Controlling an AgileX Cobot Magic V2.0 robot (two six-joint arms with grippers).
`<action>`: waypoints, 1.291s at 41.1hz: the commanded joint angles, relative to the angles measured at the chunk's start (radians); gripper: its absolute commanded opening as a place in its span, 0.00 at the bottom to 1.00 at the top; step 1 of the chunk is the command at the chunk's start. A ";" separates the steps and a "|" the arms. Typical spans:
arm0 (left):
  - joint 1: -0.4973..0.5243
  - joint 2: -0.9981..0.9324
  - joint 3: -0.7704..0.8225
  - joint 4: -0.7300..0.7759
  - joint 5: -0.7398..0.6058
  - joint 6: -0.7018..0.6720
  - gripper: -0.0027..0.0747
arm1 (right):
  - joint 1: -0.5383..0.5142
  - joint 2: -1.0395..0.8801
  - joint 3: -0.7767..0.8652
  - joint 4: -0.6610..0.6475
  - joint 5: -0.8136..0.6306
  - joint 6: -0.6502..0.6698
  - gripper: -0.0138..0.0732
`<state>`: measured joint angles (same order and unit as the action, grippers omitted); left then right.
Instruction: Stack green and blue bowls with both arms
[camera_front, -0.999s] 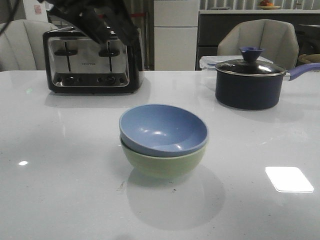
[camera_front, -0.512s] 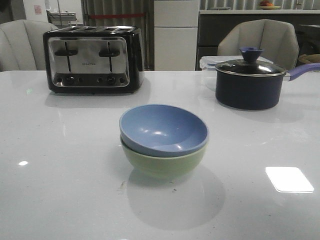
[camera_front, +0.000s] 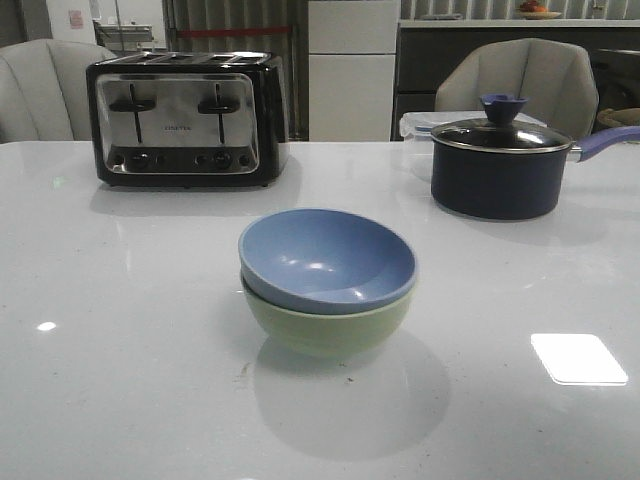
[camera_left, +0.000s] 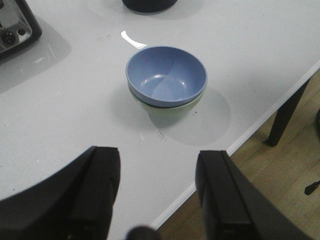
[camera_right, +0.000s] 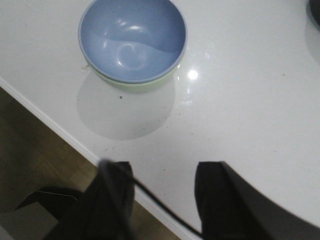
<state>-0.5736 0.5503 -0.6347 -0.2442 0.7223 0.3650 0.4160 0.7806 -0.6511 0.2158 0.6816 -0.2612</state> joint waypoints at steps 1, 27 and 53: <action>-0.009 -0.001 -0.017 0.011 -0.069 -0.035 0.55 | -0.003 -0.006 -0.028 -0.035 -0.054 -0.015 0.64; -0.009 -0.001 -0.013 0.104 -0.067 -0.162 0.17 | -0.003 -0.006 -0.028 -0.049 -0.043 -0.015 0.19; 0.014 -0.054 0.009 0.123 -0.084 -0.159 0.15 | -0.003 -0.006 -0.028 -0.049 -0.037 -0.015 0.19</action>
<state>-0.5717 0.5243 -0.6081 -0.1301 0.7202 0.2113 0.4160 0.7806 -0.6511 0.1685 0.6963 -0.2612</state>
